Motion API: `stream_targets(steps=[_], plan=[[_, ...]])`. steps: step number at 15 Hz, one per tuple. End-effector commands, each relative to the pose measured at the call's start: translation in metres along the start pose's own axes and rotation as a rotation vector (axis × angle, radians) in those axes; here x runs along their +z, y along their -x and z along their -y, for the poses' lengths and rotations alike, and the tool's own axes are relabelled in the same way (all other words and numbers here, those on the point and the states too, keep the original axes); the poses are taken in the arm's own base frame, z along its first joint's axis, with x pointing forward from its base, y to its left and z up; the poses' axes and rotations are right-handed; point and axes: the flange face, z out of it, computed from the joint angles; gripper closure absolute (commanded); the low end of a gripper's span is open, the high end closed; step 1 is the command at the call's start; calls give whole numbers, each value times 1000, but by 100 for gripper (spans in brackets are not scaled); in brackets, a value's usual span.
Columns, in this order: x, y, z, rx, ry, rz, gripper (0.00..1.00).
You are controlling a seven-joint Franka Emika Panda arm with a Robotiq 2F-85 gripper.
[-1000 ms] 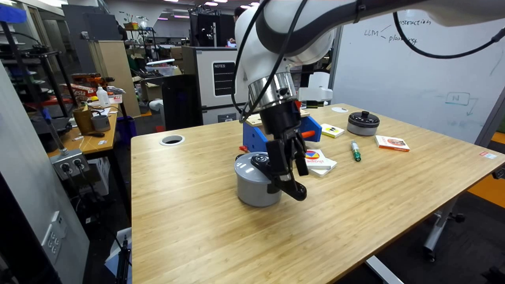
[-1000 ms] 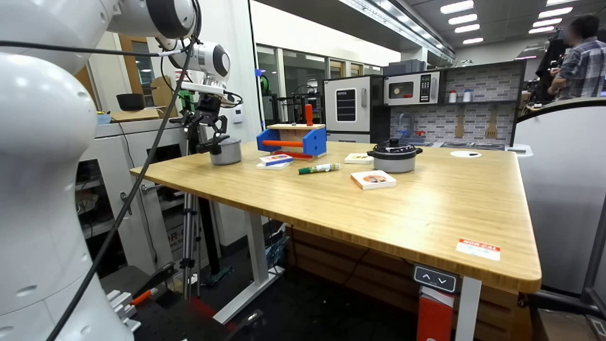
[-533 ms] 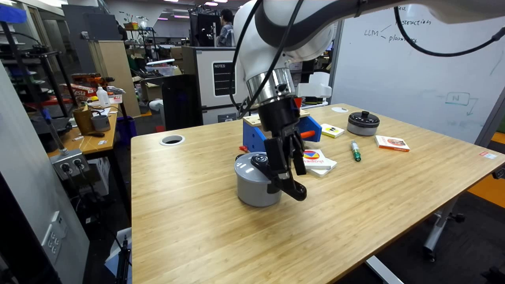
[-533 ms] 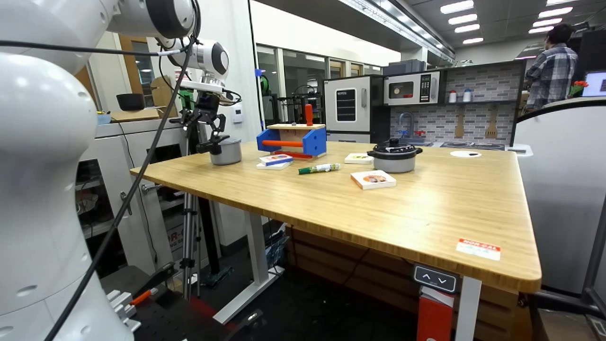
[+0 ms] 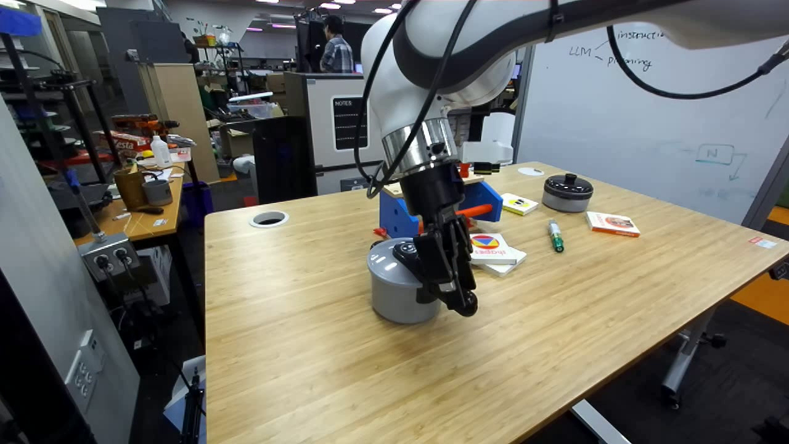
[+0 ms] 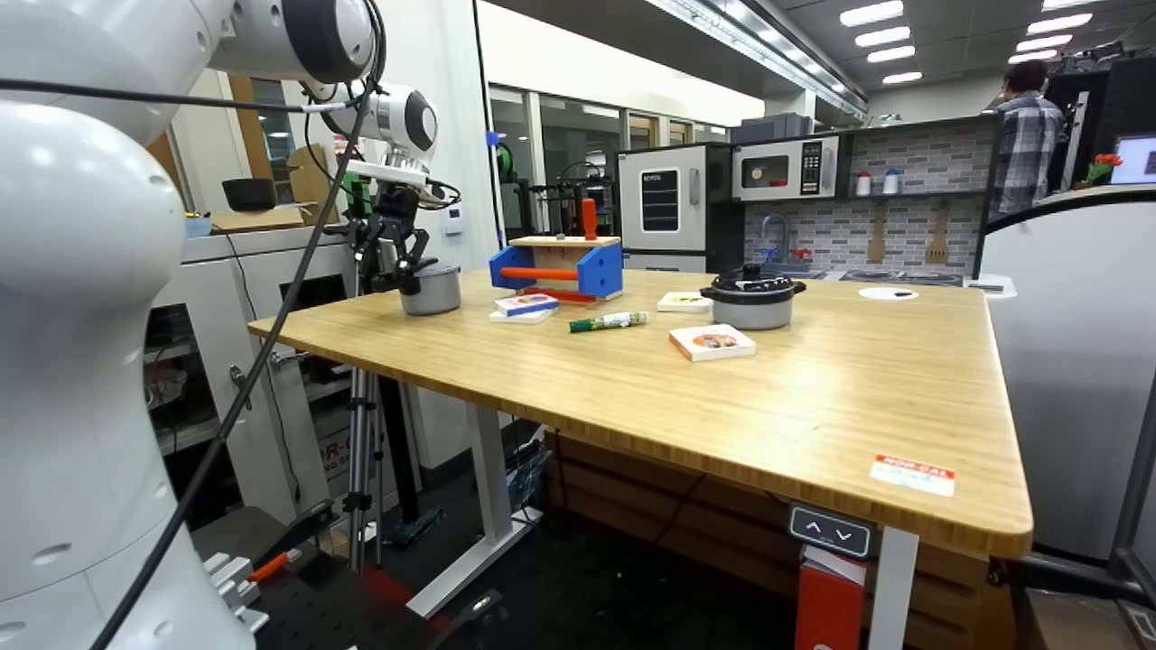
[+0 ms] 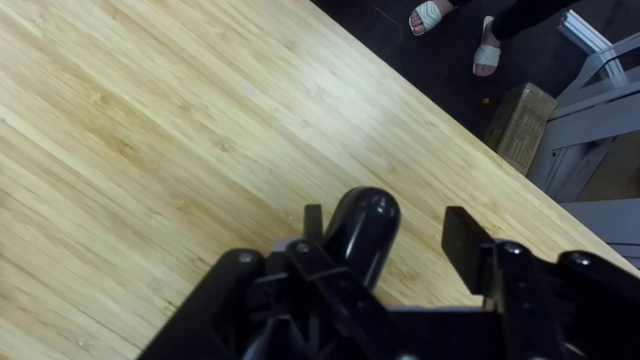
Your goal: Move the gray pot to the right
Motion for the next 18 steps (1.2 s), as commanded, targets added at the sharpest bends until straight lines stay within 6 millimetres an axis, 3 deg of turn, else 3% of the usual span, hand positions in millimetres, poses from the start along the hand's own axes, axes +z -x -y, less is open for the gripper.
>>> stream_targets(steps=[1, 5, 7, 11, 18], plan=[[4, -8, -5, -32, -18, 29, 40], [9, -14, -16, -30, -33, 36, 41], [7, -11, -22, -17, -32, 37, 69], [-8, -1, -29, 1, -35, 26, 92], [-38, 22, -32, 29, -25, -2, 92]])
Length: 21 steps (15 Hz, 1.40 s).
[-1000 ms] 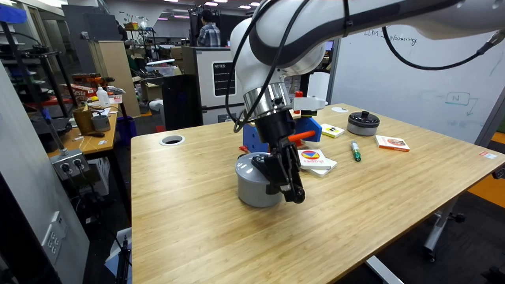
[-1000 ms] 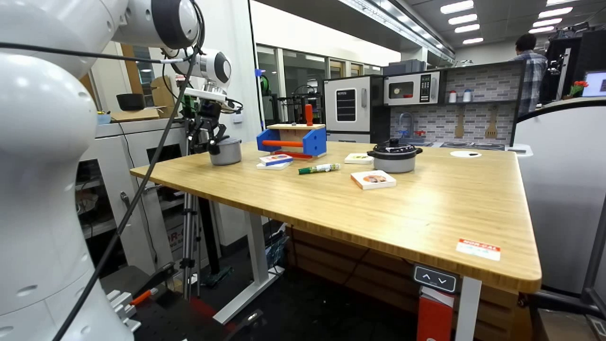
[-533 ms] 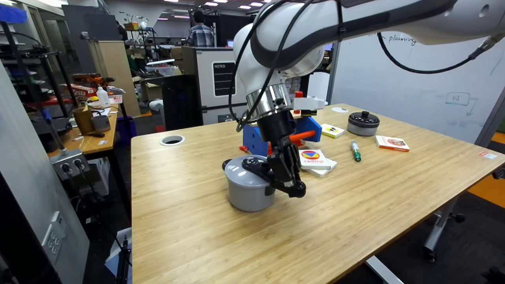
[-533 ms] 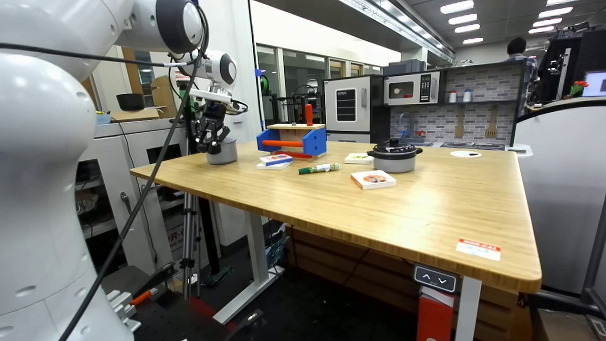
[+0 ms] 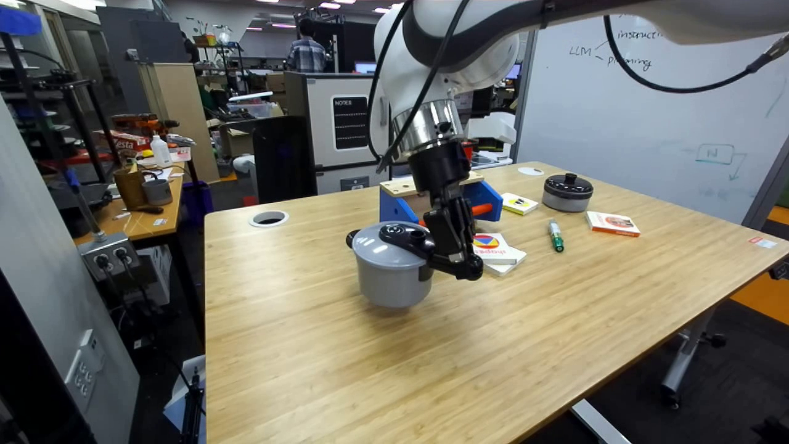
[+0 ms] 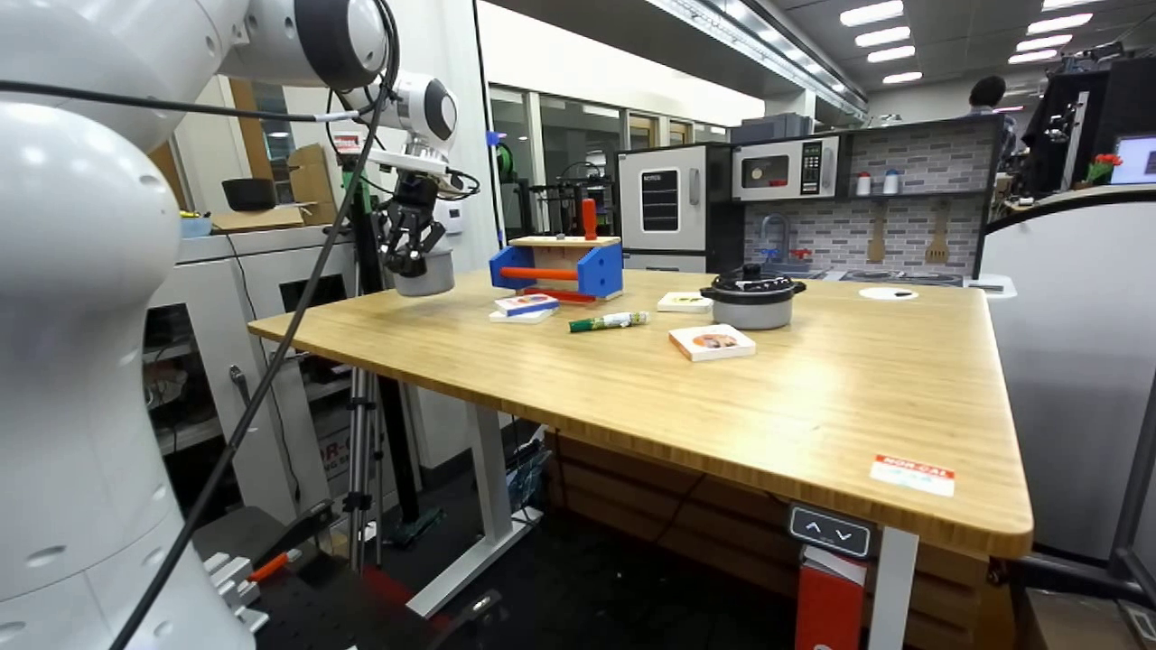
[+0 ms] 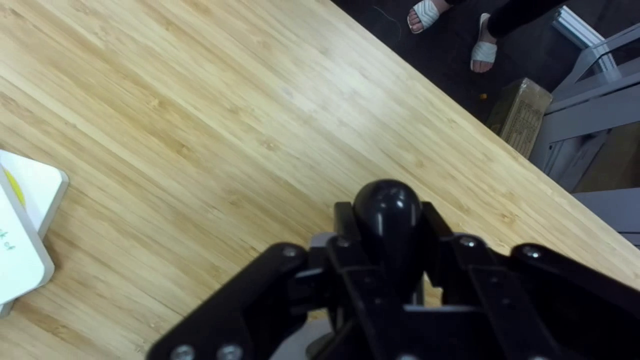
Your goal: Move the gray pot to the right
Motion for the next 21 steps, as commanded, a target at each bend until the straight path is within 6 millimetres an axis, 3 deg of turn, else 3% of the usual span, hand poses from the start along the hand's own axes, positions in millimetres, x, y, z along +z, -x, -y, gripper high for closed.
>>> stream_targets(steps=[1, 6, 11, 16, 21], plan=[[-17, 19, 0, 22, -6, -3, 92], [-49, 56, -21, 126, -14, -68, 92], [-60, 103, -46, 252, -88, -115, 92], [-43, 140, -58, 358, -147, -117, 92], [-16, 169, -90, 466, -199, -112, 92]])
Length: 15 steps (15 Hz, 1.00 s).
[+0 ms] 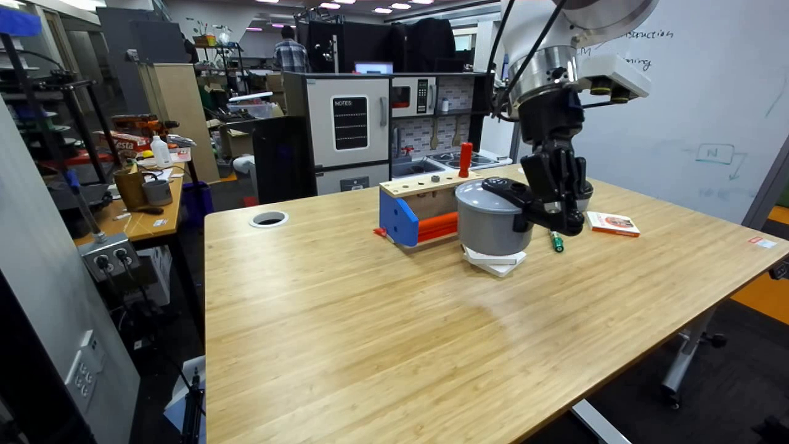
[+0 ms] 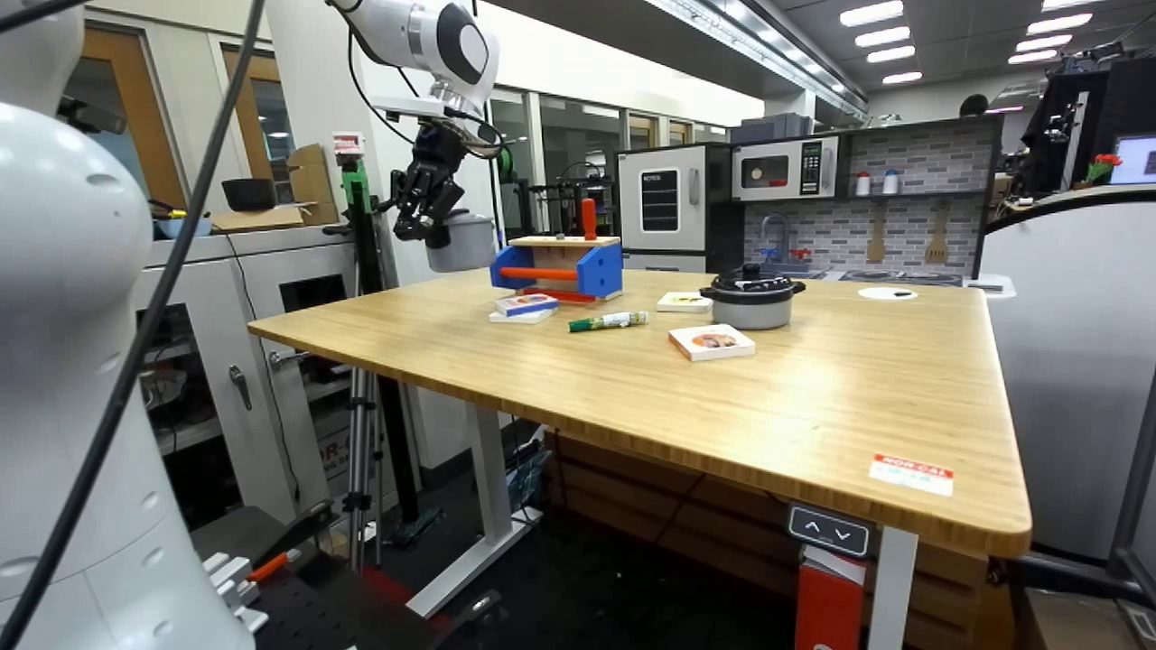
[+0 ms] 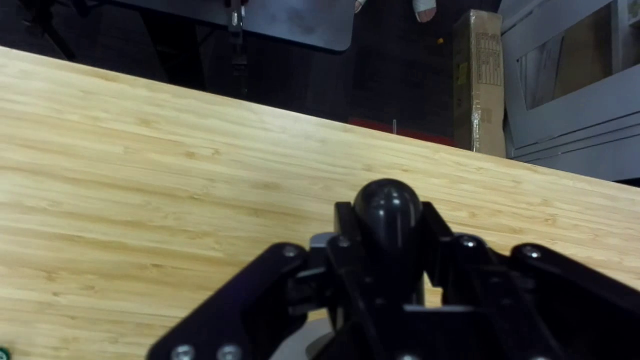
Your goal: Move the gray pot to the right
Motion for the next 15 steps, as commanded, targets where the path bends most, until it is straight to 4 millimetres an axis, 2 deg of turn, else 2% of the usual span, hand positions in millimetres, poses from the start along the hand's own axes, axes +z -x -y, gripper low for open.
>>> stream_targets(steps=[1, 5, 15], plan=[[4, 18, -26, 77, -52, -41, 92], [4, 27, -48, 120, -69, -51, 92], [11, 55, -80, 234, -130, -78, 92]])
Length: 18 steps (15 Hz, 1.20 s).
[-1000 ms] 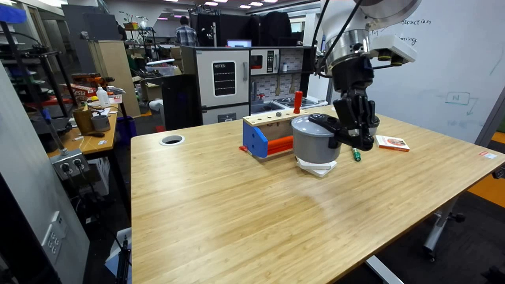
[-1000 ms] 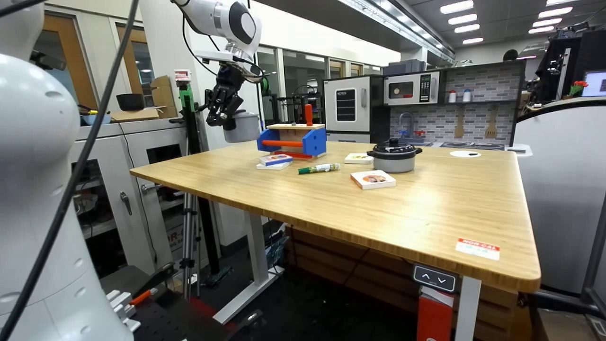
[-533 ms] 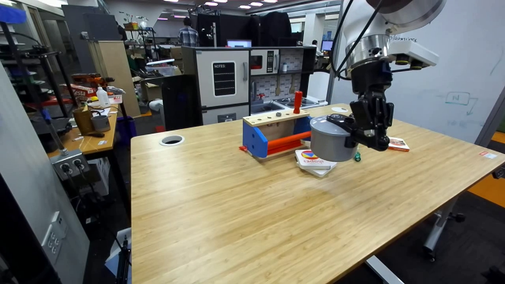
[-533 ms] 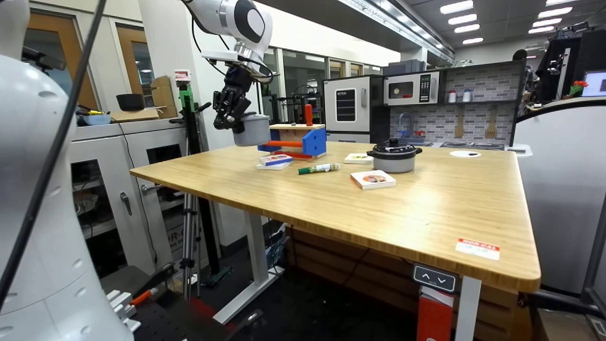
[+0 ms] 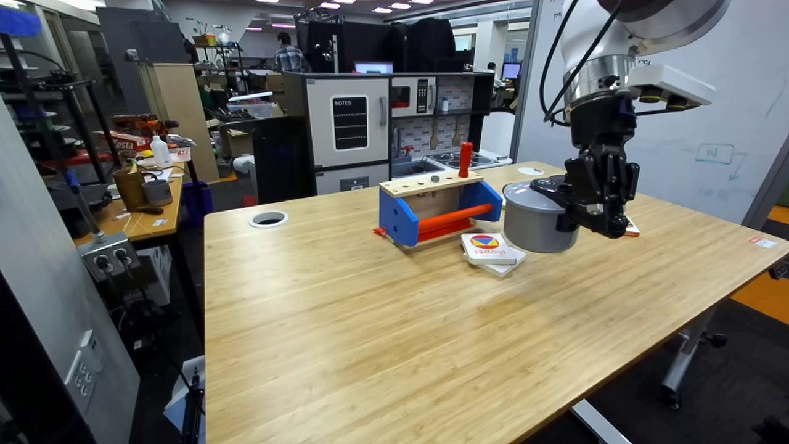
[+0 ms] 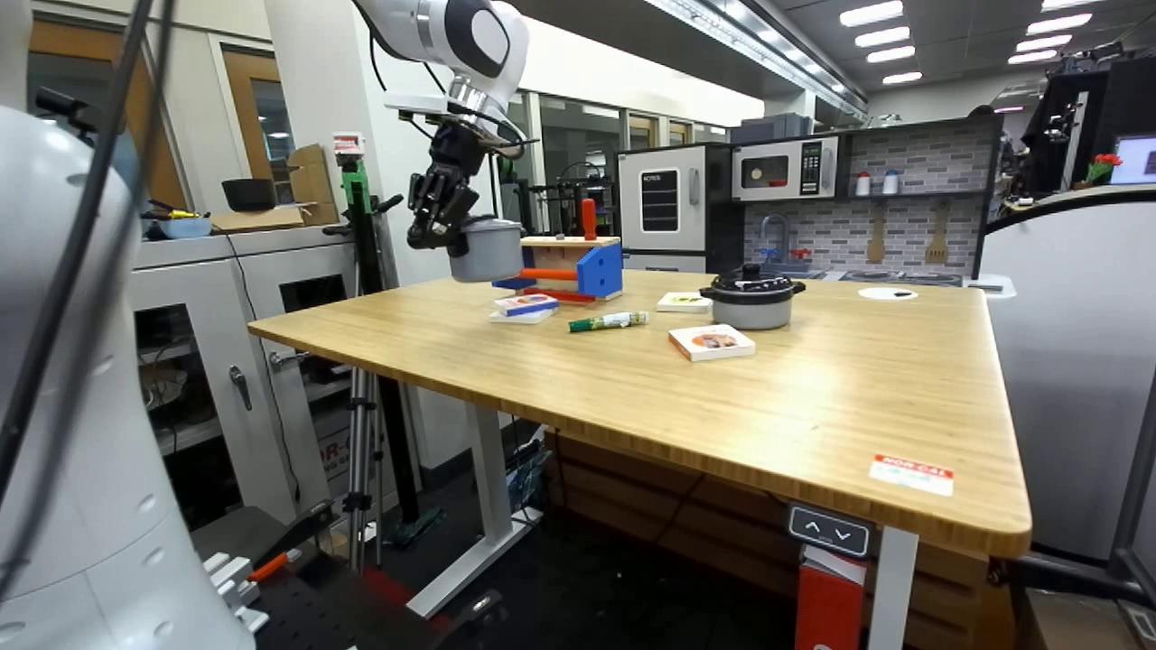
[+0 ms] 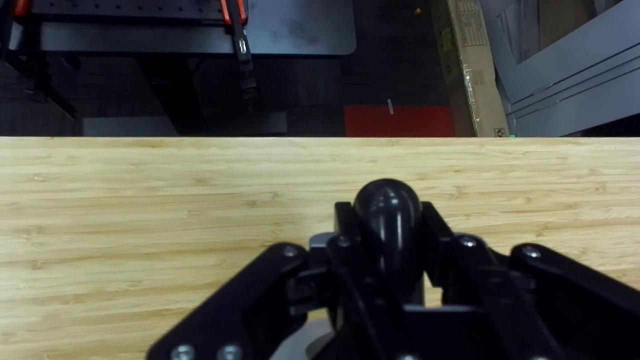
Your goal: Move the gray pot to the right
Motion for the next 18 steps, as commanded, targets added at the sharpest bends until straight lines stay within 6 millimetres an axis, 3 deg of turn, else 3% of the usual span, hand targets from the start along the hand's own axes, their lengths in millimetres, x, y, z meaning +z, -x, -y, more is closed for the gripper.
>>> stream_targets(steps=[1, 7, 18], plan=[[-1, 15, -13, 55, -53, -38, 92], [-5, 29, -20, 81, -108, -65, 92], [13, 47, -51, 266, -256, -54, 92]])
